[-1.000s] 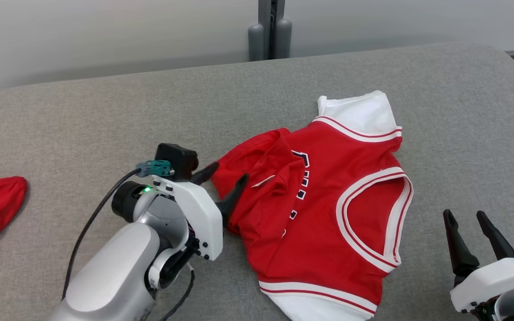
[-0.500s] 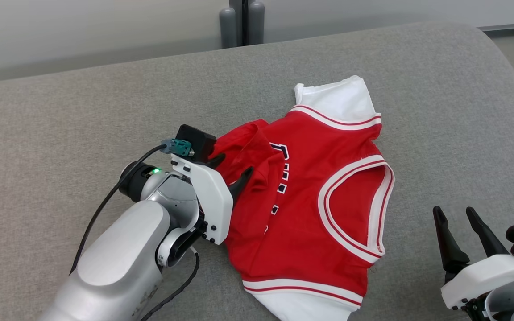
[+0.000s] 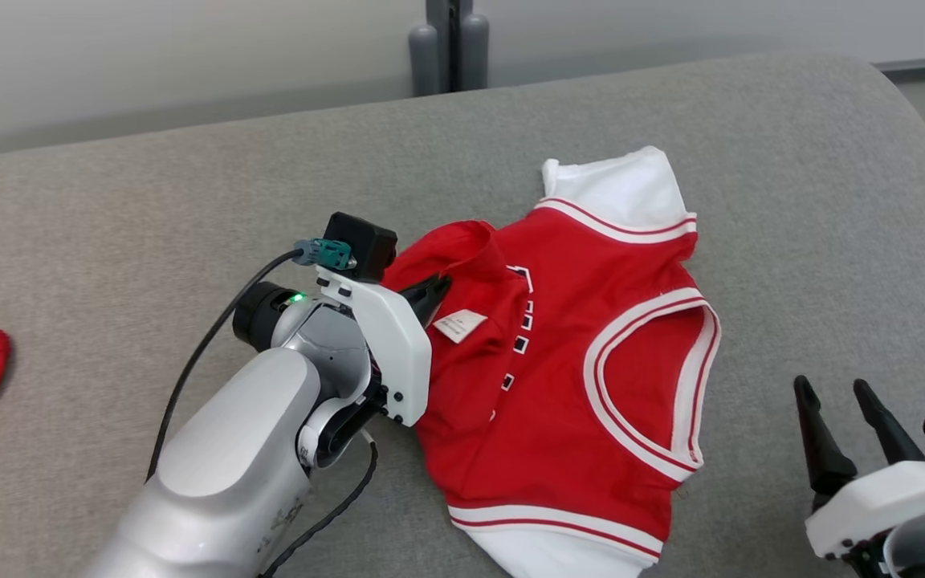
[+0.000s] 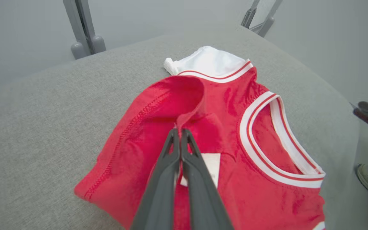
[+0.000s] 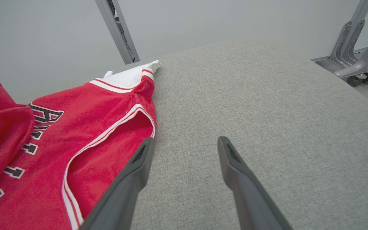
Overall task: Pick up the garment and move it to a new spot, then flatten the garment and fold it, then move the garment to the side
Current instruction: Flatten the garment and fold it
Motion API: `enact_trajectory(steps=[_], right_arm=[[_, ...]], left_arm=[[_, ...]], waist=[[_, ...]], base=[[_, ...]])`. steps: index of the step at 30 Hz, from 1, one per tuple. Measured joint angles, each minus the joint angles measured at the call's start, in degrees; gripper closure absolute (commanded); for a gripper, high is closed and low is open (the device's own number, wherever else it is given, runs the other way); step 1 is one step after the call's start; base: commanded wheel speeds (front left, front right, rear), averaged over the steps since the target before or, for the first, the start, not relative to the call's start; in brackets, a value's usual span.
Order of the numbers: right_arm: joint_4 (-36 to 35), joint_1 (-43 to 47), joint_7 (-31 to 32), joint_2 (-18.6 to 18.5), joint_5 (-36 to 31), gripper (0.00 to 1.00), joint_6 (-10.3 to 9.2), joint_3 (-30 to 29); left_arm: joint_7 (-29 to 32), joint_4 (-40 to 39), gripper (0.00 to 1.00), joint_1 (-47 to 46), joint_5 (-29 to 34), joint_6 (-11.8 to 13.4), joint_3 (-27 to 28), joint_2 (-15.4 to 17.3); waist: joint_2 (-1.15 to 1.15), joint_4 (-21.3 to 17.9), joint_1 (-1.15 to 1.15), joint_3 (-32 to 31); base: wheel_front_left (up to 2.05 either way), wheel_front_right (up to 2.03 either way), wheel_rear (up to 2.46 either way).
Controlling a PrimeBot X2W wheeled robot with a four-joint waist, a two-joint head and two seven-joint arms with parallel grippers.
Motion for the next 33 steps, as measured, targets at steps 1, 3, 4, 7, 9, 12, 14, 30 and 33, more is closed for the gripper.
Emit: enact_trajectory(steps=[1, 3, 4, 7, 9, 12, 14, 30, 33], right_arm=[[0.04, 0.27, 0.04, -0.25, 0.00, 0.00, 0.00, -0.36], [0.10, 0.99, 0.36, -0.77, 0.07, 0.00, 0.00, -0.71], [0.05, 1.36, 0.69, -1.05, 0.08, 0.00, 0.00, -0.77], [-0.18, 1.71, 1.31, -1.47, 0.23, 0.00, 0.00, -0.81], [-0.46, 1.88, 1.85, -1.65, 0.38, 0.00, 0.00, -0.85], [-0.70, 2.70, 2.40, -1.72, 0.38, 0.00, 0.00, -0.97], [-0.81, 2.90, 2.80, -1.70, 0.38, 0.00, 0.00, -0.99], [-2.25, 3.79, 4.38, -2.80, 0.38, 0.00, 0.00, -2.50], [-2.41, 3.85, 4.79, -3.58, 0.46, 0.00, 0.00, -3.55]], left_arm=[[-0.49, -0.29, 1.00, 0.09, -0.56, -0.14, 0.34, -0.18], [-1.08, -1.49, 1.00, 0.75, -1.85, -0.21, 1.24, -0.22], [-1.45, -2.43, 1.00, 1.37, -2.70, -0.23, 1.99, -0.13], [-1.62, -5.45, 1.00, 3.25, -4.65, -0.15, 3.79, 1.83], [-0.58, -8.25, 1.00, 5.35, -6.33, -0.11, 4.76, 3.67], [1.10, -12.88, 1.00, 8.87, -7.99, 0.34, 5.97, 7.38], [2.10, -16.02, 1.00, 11.60, -9.72, 0.66, 7.47, 10.28], [1.80, -25.41, 1.00, 32.18, -15.89, 0.88, 12.92, 24.43], [0.21, -23.93, 1.00, 33.33, -15.58, 0.44, 13.34, 25.37]], waist=[[0.00, 0.46, 0.00, -0.45], [0.00, 1.54, 0.00, -1.39], [0.00, 2.20, 0.00, -1.84], [0.00, 4.20, 0.00, -3.08], [0.00, 5.54, 0.00, -3.83], [0.00, 7.44, 0.00, -4.63], [0.00, 8.43, 0.00, -5.02], [0.00, 10.39, 0.00, -3.45], [0.00, 10.45, 0.00, -3.17]], base=[[0.00, 0.00, 0.00], [0.00, 0.00, 0.00], [0.00, 0.00, 0.00], [0.00, 0.00, 0.00], [0.00, 0.00, 0.00], [0.00, 0.00, 0.00], [0.00, 0.00, 0.00], [0.00, 0.00, 0.00], [0.00, 0.00, 0.00]])
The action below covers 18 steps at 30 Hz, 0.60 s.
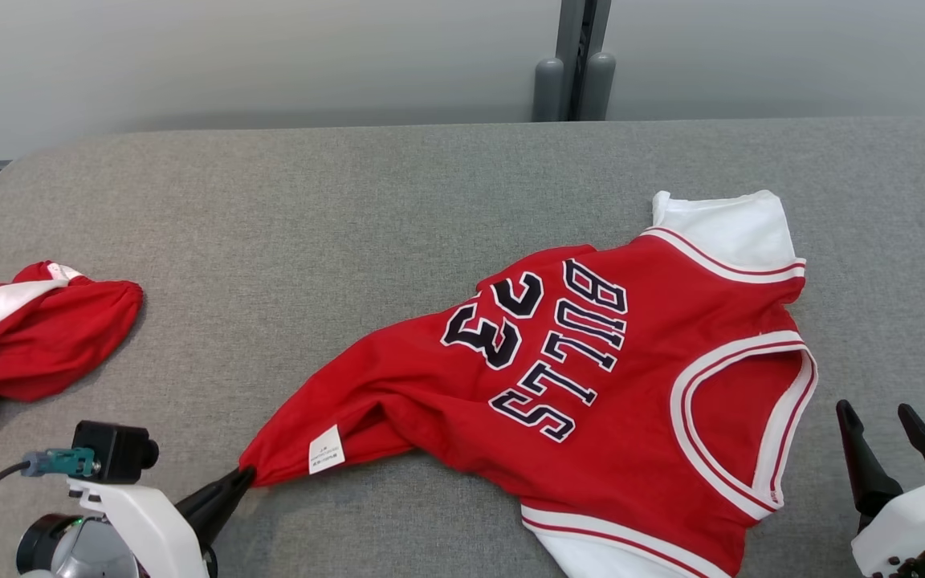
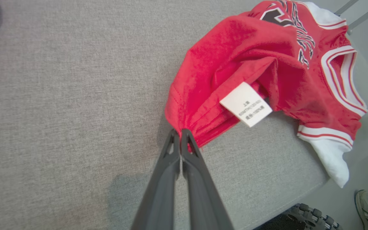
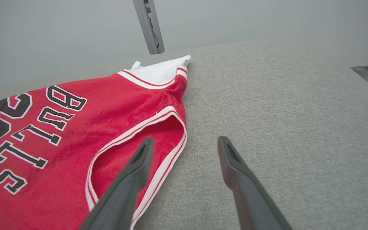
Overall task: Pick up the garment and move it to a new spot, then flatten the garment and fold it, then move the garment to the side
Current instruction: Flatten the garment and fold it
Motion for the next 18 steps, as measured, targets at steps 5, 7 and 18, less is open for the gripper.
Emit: enact_trajectory(steps=[5, 7, 18], right_arm=[[-0.09, 0.00, 0.19, -0.26, 0.01, 0.00, 0.00, -0.34], [-0.09, -0.01, 0.52, -0.19, 0.00, 0.00, 0.00, -0.29], [0.24, 1.01, 0.74, 0.49, 0.00, 0.00, 0.00, -0.02]], left_arm=[[-0.68, 3.72, 1.00, 0.55, -0.79, -0.57, 0.19, -0.35], [-1.34, 5.67, 1.00, 0.62, -0.92, -1.13, 0.11, -0.82], [-7.22, 6.16, 0.00, 0.64, 0.66, 0.67, 1.94, -2.43]], waist=[[0.00, -0.11, 0.00, -0.04], [0.00, -0.21, 0.00, -0.13], [0.00, -0.03, 0.00, -1.94]], base=[[0.00, 0.00, 0.00], [0.00, 0.00, 0.00], [0.00, 0.00, 0.00]])
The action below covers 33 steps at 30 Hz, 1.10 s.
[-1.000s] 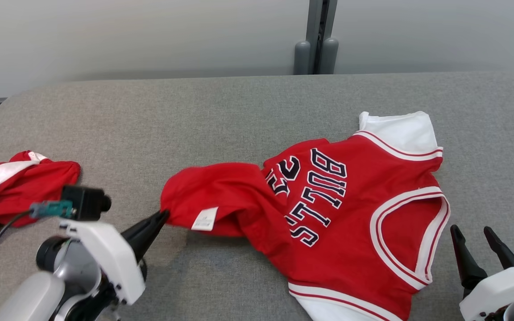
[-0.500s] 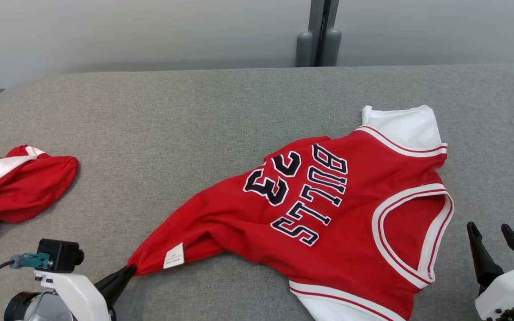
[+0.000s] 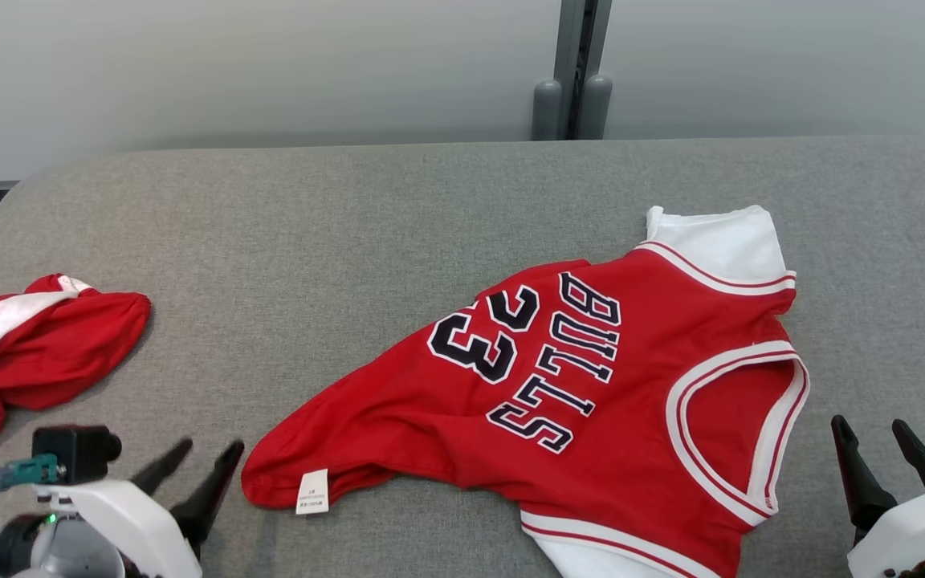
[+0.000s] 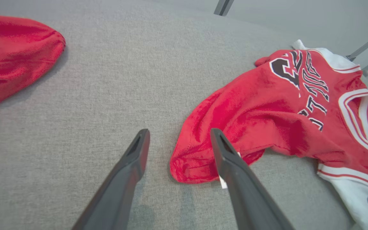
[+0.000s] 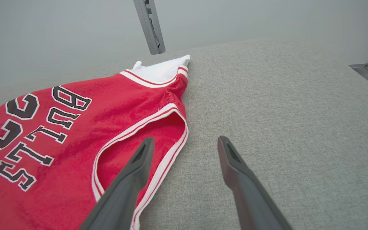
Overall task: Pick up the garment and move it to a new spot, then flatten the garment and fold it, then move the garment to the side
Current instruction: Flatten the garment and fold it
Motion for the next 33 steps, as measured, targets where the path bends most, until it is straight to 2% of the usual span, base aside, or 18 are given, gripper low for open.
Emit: enact_trajectory(steps=[5, 8, 13, 19, 25, 26, 27, 28, 29, 33], right_arm=[[0.02, 0.35, 0.18, 0.59, 0.51, 0.00, 0.00, -0.63], [0.96, 0.43, 1.44, 1.30, 1.12, 0.00, 0.00, -1.08], [3.67, 1.92, 9.42, 3.43, 4.70, 0.00, 0.00, -0.10], [3.09, 3.61, 17.86, 5.30, 10.29, 0.00, 0.00, 1.00], [1.93, 4.24, 21.53, 5.97, 11.55, 0.00, 0.00, 1.86], [1.94, 4.21, 21.54, 6.04, 11.39, 0.19, 0.00, 2.00], [2.00, 4.13, 21.53, 6.06, 10.93, 0.60, 0.00, 2.16], [2.08, 4.03, 21.40, 6.08, 10.42, 0.96, 0.00, 2.37], [2.16, 3.84, 21.13, 6.11, 10.31, 1.00, 0.00, 2.52], [2.53, 1.55, 20.95, 5.94, 10.33, 1.00, 0.00, 2.89]], left_arm=[[-7.11, -4.81, 0.00, -1.42, 4.59, 4.80, 1.99, -1.67], [-9.98, -6.67, 0.00, -1.53, 6.97, 6.75, 1.89, -2.98], [-11.39, -7.44, 0.00, -1.59, 8.66, 7.36, -0.22, -5.55], [-11.60, -6.35, 0.00, -1.63, 9.40, 7.72, -1.54, -6.37], [-11.95, -5.15, 0.00, -2.32, 9.75, 7.69, -2.15, -7.20], [-12.07, -4.83, 0.00, -2.65, 9.75, 7.36, -2.21, -7.34], [-12.13, -4.59, 0.00, -2.87, 9.75, 7.22, -2.26, -7.38], [-12.16, -4.30, 0.00, -2.95, 9.75, 7.20, -2.32, -7.45], [-12.25, -4.05, 0.00, -3.02, 9.77, 7.06, -2.47, -7.57], [-12.82, -3.60, 0.00, -3.91, 9.93, 6.70, -2.85, -7.99]], waist=[[0.00, 0.43, 0.00, -0.75], [0.00, 0.99, 0.00, -0.89], [0.00, 2.64, 0.00, -0.96], [0.00, 4.80, 0.00, -0.68], [0.00, 5.86, 0.00, -0.09], [0.00, 5.98, 0.00, -0.04], [0.00, 6.09, 0.00, -0.02], [0.00, 6.18, 0.00, -0.01], [0.00, 6.26, 0.00, 0.00], [0.00, 6.42, 0.00, -0.01]], base=[[0.00, 0.00, 0.00], [0.00, 0.00, 0.00], [0.00, 0.00, 0.00], [0.00, 0.00, 0.00], [0.00, 0.00, 0.00], [0.00, 0.00, 0.00], [0.00, 0.00, 0.00], [0.00, 0.00, 0.00], [0.00, 0.00, 0.00], [0.00, 0.00, 0.00]])
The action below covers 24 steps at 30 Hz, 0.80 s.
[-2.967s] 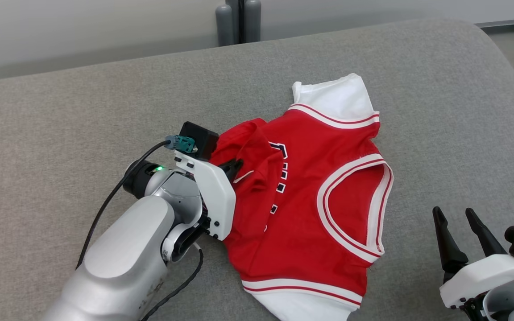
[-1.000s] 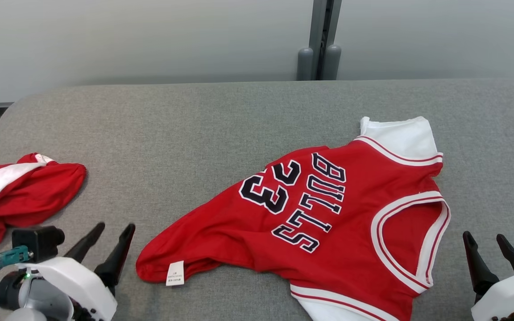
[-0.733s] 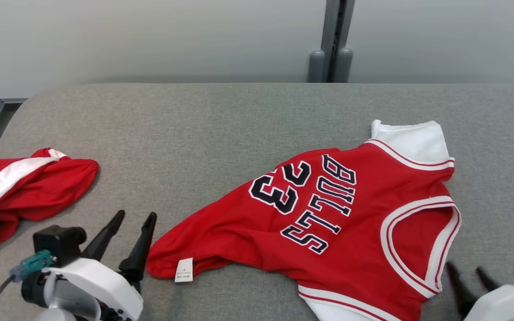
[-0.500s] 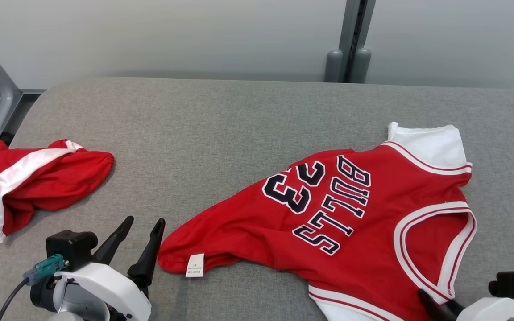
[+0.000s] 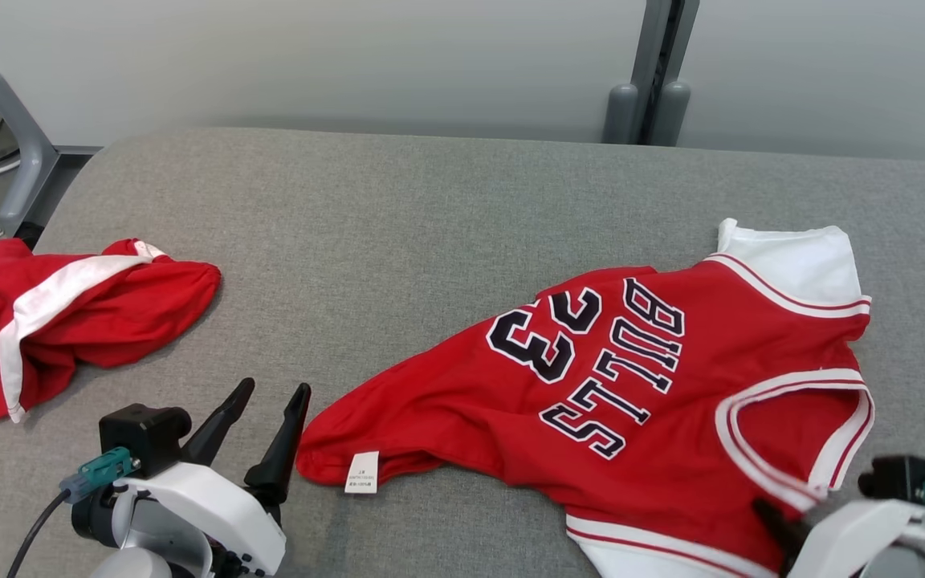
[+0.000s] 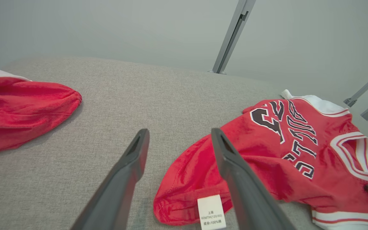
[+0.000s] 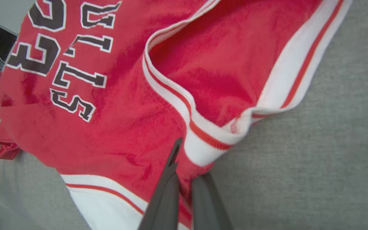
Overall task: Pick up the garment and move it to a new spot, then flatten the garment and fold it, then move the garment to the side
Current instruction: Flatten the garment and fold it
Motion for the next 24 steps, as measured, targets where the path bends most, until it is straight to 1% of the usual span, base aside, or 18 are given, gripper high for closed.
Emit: enact_trajectory(steps=[8, 13, 16, 22, 23, 24], right_arm=[[1.68, -11.98, 2.67, -5.25, 1.35, 1.00, 0.00, -2.07], [5.57, -19.64, 4.71, -8.60, 3.50, 1.00, 0.00, -3.34], [8.47, -24.29, 4.53, -11.17, 3.76, 1.00, 0.00, -3.85], [15.32, -30.38, 3.25, -14.11, 4.01, 1.00, 0.00, -3.60], [16.38, -31.01, 2.90, -14.35, 3.77, 0.80, 0.00, -3.41], [17.34, -31.52, 2.47, -14.43, 3.69, 0.50, 0.00, -3.14]], left_arm=[[-0.07, 0.64, 0.00, -2.35, 0.58, -0.96, -1.29, -1.37], [-0.16, 1.58, 0.00, -4.19, 1.01, -1.87, -2.12, -2.29], [-0.32, 2.15, 0.00, -5.49, 1.38, -2.31, -2.45, -2.71], [-0.60, 3.46, 0.00, -7.25, 1.58, -3.05, -3.08, -3.42], [-0.65, 3.72, 0.00, -7.31, 1.58, -3.22, -3.12, -3.46], [-0.65, 4.07, 0.00, -7.32, 1.58, -3.22, -3.20, -3.49]], waist=[[0.00, 0.75, 0.00, 2.67], [0.00, 2.00, 0.00, 5.33], [0.00, 2.95, 0.00, 7.02], [0.00, 4.85, 0.00, 9.31], [0.00, 5.05, 0.00, 9.43], [0.00, 5.15, 0.00, 9.40]], base=[[0.00, 0.00, 0.00], [0.00, 0.00, 0.00], [0.00, 0.00, 0.00], [0.00, 0.00, 0.00], [0.00, 0.00, 0.00], [0.00, 0.00, 0.00]])
